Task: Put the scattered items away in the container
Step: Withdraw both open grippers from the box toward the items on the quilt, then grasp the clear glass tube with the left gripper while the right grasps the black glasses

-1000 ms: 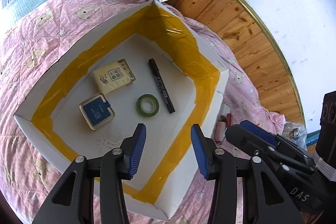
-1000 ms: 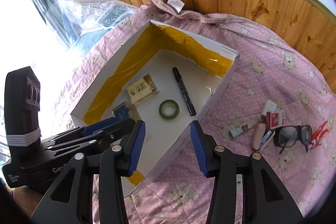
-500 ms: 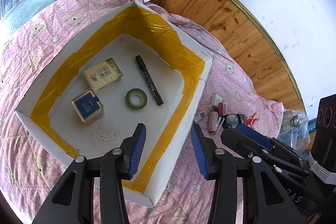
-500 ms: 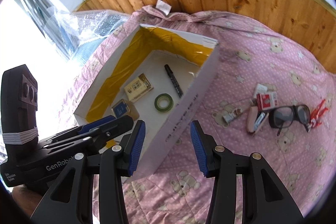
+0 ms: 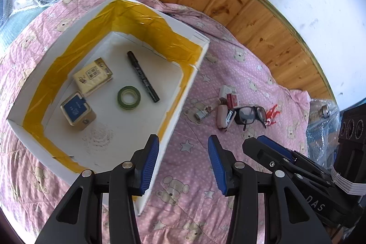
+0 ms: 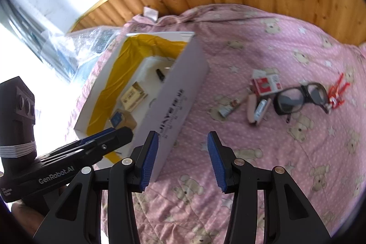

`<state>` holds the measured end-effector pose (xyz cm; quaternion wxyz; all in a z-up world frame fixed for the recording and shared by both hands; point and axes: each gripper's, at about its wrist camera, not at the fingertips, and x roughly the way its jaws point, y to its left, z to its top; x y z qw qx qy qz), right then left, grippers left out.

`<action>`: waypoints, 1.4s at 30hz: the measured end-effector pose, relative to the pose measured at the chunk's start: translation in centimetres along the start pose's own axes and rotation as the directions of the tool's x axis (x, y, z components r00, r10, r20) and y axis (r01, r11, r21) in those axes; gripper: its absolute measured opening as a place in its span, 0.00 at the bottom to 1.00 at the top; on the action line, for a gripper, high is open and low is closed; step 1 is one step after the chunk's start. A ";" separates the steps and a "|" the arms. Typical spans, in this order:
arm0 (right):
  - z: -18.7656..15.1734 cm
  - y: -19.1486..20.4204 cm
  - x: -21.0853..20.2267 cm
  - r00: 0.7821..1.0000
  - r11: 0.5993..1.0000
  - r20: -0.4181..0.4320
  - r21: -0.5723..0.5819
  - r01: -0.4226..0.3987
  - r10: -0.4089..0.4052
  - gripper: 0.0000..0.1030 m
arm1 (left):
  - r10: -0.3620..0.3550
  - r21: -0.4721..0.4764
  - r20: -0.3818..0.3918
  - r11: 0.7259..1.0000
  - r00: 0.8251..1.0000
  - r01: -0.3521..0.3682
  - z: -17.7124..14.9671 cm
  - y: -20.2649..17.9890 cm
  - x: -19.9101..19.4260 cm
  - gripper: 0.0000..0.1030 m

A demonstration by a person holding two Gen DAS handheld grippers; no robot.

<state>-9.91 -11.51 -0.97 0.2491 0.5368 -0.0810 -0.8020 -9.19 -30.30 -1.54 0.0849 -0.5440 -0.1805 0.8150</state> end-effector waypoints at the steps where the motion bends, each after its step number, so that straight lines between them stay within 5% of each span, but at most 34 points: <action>1: -0.2 -0.6 -0.1 1.000 1.000 0.002 0.015 0.001 -0.001 0.47 | 0.000 0.008 -0.004 1.000 1.000 0.000 0.0 -0.4 0.2 0.45; 22: -0.6 -10.0 0.5 0.999 0.979 0.006 0.203 0.030 -0.031 0.45 | -0.006 0.126 -0.085 0.992 0.996 0.016 0.7 -7.4 5.9 0.45; 34: 1.2 -14.8 3.6 0.998 0.960 -0.021 0.272 0.062 -0.058 0.31 | 0.049 0.180 -0.167 0.983 0.985 -0.018 2.1 -8.0 13.8 0.45; 42: 1.2 -20.3 5.5 1.000 0.897 -0.020 0.441 0.004 0.006 0.32 | 0.093 0.208 -0.215 0.977 0.972 -0.047 2.9 -7.5 19.0 0.45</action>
